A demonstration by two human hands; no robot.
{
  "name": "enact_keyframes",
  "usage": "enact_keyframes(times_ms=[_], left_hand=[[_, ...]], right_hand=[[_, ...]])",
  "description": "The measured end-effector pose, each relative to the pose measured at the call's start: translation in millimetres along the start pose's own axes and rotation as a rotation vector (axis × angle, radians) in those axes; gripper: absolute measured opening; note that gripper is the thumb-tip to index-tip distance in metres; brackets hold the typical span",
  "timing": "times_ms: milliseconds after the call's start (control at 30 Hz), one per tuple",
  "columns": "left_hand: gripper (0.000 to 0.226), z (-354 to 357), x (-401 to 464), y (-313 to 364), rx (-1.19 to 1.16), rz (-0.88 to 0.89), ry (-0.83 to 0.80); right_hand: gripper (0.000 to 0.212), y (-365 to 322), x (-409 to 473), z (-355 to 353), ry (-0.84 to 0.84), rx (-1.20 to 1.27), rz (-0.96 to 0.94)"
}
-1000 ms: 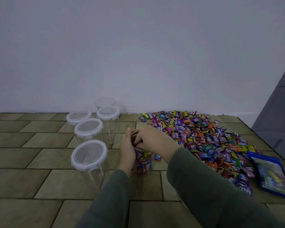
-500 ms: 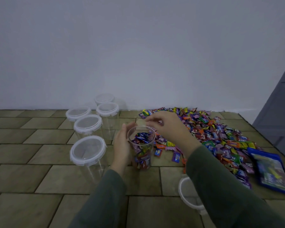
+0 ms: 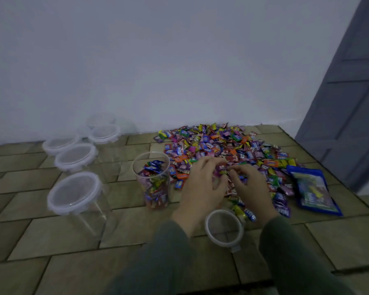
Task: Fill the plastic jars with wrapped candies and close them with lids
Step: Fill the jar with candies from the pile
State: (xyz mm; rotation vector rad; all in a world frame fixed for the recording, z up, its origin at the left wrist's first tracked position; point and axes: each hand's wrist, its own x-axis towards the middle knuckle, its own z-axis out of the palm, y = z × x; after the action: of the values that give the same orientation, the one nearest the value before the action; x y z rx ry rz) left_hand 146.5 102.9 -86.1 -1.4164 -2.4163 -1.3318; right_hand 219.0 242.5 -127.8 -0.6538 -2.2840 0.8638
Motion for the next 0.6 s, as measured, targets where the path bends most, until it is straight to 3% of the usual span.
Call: enact_keyframes(times_ms=[133, 300, 600], left_hand=[[0.063, 64.4, -19.0, 15.4, 0.055, -0.096, -0.331], [0.075, 124.7, -21.4, 40.1, 0.315, -0.182, -0.614], [0.070, 166.5, -2.1, 41.0, 0.437, -0.361, -0.604]], right_hand=[[0.017, 43.8, -18.9, -24.2, 0.079, -0.118, 0.149], [0.024, 80.0, -26.5, -40.6, 0.057, -0.135, 0.351], [0.043, 106.8, -5.3, -35.0, -0.079, -0.207, 0.386]])
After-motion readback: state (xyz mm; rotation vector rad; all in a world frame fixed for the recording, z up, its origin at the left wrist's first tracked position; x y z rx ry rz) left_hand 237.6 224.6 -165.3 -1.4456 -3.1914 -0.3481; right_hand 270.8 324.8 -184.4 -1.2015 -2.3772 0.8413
